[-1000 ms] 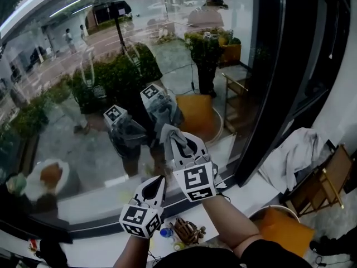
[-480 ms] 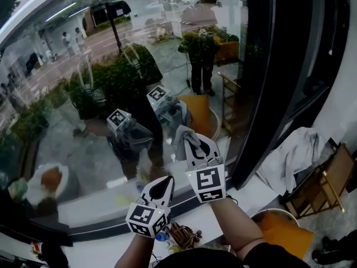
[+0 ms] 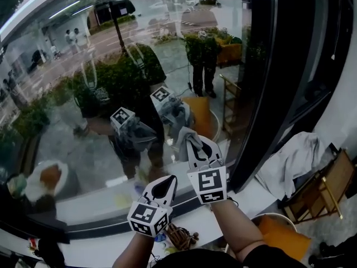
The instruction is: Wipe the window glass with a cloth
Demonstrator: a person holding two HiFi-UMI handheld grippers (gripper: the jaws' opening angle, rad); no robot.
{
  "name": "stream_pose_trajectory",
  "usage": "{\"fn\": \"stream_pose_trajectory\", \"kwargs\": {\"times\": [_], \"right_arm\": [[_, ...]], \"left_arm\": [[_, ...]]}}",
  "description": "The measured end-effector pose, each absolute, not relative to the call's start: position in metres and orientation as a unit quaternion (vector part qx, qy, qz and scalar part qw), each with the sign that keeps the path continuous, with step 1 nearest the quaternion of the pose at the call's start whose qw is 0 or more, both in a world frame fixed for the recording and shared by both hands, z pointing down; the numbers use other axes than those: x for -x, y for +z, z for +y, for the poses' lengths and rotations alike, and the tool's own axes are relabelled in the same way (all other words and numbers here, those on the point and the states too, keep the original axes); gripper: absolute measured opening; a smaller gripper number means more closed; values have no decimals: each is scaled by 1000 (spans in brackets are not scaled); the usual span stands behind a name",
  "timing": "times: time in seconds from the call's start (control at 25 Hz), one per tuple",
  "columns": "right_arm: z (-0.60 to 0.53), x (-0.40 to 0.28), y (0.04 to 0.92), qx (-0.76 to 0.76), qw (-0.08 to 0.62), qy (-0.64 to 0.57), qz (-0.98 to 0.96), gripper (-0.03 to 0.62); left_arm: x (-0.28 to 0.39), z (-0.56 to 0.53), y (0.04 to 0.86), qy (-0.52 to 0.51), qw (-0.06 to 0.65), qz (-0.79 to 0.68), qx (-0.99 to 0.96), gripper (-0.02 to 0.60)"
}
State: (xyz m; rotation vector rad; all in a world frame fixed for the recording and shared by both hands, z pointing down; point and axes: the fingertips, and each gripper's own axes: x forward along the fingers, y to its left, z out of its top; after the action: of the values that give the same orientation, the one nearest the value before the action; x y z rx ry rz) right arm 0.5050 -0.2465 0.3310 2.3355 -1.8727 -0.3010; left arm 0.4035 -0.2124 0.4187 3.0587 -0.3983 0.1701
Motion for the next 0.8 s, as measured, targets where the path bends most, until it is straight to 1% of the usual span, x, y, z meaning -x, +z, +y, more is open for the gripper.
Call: {"fn": "stream_pose_trajectory", "kwargs": {"times": [0.36, 0.56, 0.8], "right_arm": [[-251, -508, 335, -773, 66, -93, -625, 41], [-237, -509, 338, -774, 50, -88, -625, 41], [-226, -489, 300, -776, 42, -108, -620, 41]], "left_arm": [[-400, -213, 419, 55, 21, -137, -989, 8], [-400, -206, 421, 51, 15, -132, -990, 8], [-380, -205, 394, 38, 12, -131, -991, 8]]}}
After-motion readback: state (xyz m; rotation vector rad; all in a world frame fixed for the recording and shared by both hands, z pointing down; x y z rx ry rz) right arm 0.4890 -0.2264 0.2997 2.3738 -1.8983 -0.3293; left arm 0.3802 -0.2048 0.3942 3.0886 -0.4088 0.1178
